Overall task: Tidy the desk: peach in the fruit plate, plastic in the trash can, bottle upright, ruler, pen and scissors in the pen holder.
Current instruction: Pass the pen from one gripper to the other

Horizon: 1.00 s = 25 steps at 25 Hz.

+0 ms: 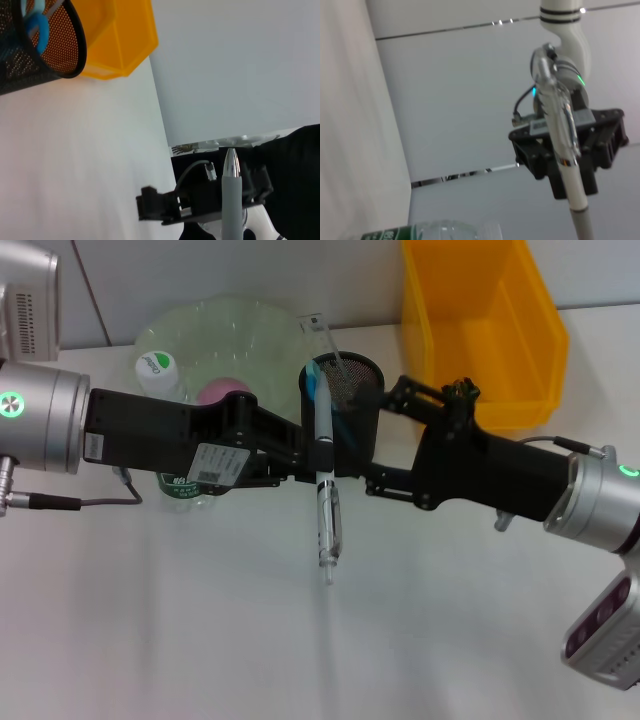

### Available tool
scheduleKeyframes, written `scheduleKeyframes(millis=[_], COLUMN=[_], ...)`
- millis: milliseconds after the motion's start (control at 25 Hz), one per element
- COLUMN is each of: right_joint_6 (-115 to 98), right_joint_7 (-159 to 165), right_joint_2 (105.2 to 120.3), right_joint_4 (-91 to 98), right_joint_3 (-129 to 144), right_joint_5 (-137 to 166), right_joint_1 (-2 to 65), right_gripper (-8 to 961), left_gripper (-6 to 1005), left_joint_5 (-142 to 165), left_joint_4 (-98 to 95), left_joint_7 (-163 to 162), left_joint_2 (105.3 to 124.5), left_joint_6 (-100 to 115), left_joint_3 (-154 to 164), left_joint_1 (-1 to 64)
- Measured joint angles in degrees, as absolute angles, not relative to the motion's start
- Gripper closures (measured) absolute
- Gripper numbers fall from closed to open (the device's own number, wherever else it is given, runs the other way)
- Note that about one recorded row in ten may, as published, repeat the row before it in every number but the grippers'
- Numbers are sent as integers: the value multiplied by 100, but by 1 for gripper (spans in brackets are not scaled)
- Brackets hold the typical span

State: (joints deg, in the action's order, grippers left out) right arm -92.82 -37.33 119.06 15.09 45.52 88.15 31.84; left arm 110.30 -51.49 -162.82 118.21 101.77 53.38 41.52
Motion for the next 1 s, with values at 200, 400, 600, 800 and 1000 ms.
scheduleKeyframes(millis=[200, 400, 600, 800, 1000], right_joint_6=[-9287, -9355, -9590, -9674, -9712], right_joint_7=[-3874, -4144, -4320, -4429, -4468], right_joint_2=[11919, 11926, 11926, 11926, 11926], right_joint_4=[1482, 1390, 1347, 1339, 1336], right_joint_3=[4639, 4653, 4707, 4706, 4703], right_joint_5=[8806, 8815, 8817, 8818, 8807], right_joint_1=[3252, 3315, 3314, 3273, 3267], right_gripper=[140, 141, 143, 145, 147], left_gripper=[772, 767, 762, 757, 753], left_joint_5=[11029, 11050, 11071, 11053, 11054], left_joint_4=[-5031, -4859, -4855, -4667, -4545], left_joint_7=[-16265, -16197, -16188, -16106, -16058], left_joint_2=[11821, 11814, 11778, 11759, 11745], left_joint_6=[10209, 10280, 10304, 10385, 10413], left_joint_3=[5346, 5353, 5352, 5353, 5352], left_joint_1=[4146, 4170, 4133, 4118, 4171])
